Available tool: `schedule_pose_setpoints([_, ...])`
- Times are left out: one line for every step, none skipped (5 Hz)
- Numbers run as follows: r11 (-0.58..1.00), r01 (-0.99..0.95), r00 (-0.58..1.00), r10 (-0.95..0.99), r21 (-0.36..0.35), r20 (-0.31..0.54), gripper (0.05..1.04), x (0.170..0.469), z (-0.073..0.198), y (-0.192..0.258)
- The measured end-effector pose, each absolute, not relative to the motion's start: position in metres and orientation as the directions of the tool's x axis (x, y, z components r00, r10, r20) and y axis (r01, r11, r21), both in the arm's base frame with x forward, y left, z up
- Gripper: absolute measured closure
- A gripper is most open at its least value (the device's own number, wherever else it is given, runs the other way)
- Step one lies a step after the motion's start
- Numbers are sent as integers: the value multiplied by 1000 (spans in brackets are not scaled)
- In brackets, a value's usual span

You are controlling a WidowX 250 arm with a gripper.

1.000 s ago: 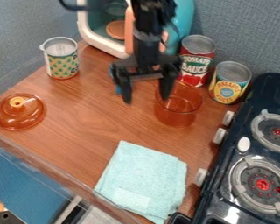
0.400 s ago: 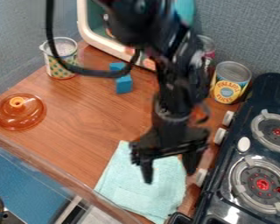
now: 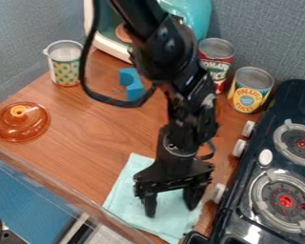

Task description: Move the blue cloth in between the blue object and the orange lid

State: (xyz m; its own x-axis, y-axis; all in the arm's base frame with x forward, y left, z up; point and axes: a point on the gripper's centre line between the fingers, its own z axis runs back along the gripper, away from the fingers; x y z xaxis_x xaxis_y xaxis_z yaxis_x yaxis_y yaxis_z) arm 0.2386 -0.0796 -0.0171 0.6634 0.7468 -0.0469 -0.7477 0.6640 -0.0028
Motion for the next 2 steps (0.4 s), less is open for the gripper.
schedule_pose_setpoints([676,-737,676,736,-15,-25,82,243,-21,-78])
schedule_pose_setpoints([689,-724,689,724,-6,-2,81,245,-24,-74])
